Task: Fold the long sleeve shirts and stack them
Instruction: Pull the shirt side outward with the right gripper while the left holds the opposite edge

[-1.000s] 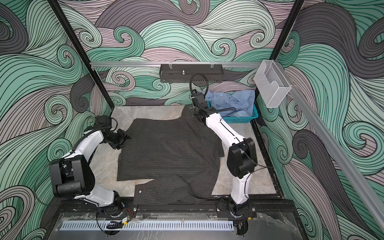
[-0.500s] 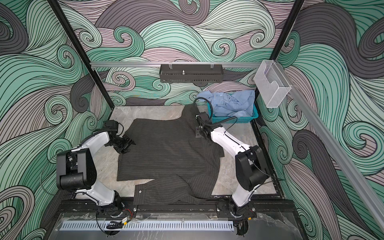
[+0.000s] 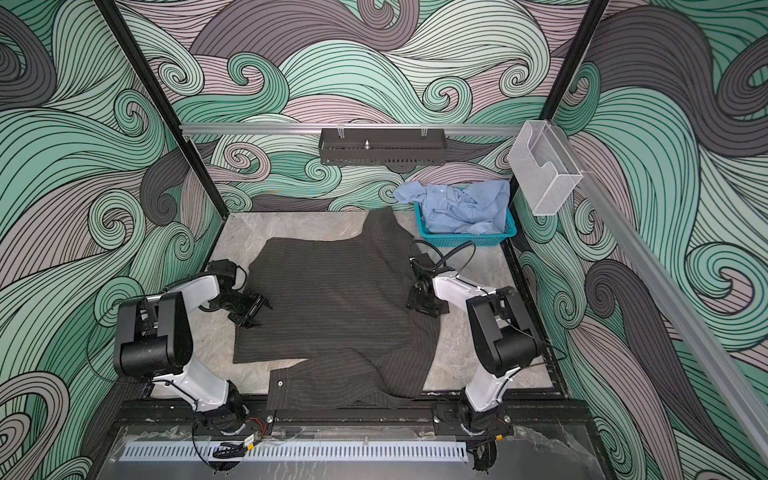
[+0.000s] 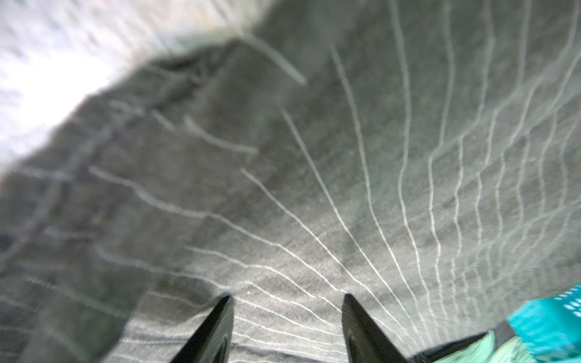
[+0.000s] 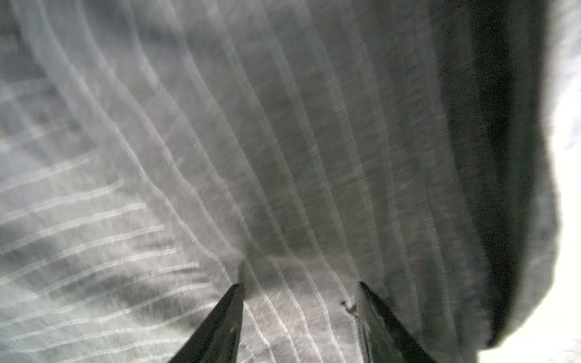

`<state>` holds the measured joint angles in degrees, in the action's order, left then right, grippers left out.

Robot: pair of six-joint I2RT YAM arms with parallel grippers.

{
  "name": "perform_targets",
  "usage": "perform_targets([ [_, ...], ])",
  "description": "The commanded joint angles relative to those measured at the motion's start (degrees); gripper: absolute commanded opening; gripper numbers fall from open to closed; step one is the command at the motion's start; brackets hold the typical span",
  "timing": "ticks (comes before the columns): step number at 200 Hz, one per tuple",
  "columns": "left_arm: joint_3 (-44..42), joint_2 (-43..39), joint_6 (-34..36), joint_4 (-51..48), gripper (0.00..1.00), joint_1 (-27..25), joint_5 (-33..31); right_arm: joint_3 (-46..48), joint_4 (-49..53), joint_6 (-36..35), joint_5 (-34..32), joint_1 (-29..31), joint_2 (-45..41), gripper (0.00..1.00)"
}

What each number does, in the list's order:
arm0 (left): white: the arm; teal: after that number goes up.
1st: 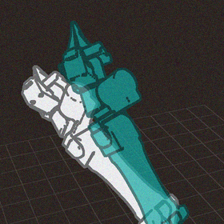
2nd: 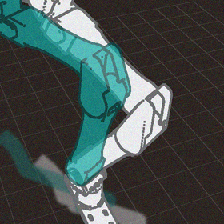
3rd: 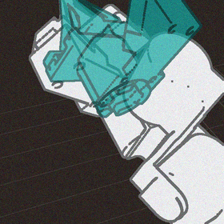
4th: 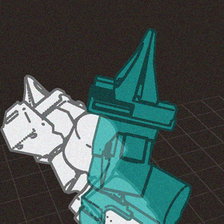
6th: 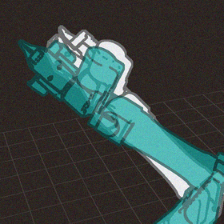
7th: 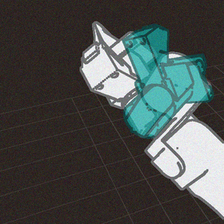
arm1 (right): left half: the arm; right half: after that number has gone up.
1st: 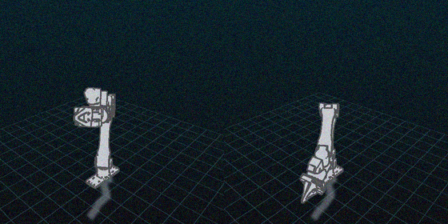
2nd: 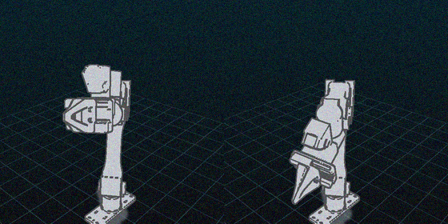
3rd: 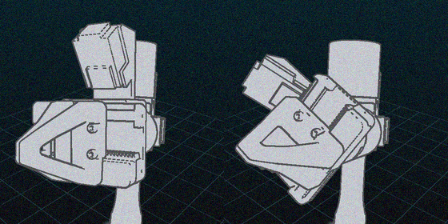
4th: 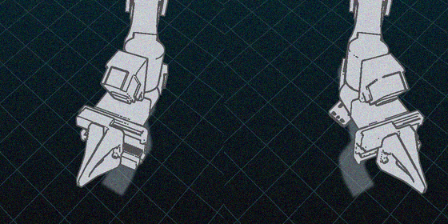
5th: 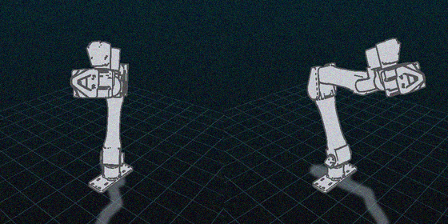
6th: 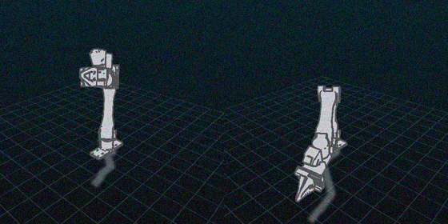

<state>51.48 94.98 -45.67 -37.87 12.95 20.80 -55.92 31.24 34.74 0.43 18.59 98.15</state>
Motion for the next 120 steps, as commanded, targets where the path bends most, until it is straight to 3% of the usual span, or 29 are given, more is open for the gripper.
perform_targets([
  [1, -2.59, 4.25, -0.86, 1.65, 0.59, 1.63, -5.85, 0.28, 2.67, 1.50, -2.06, -1.47, 2.23, 0.59],
  [120, 12.52, 13.02, -2.78, -1.46, 0.58, -1.96, -3.17, -18.76, 11.40, -6.22, -5.07, -5.40, 12.20, 0.60],
])
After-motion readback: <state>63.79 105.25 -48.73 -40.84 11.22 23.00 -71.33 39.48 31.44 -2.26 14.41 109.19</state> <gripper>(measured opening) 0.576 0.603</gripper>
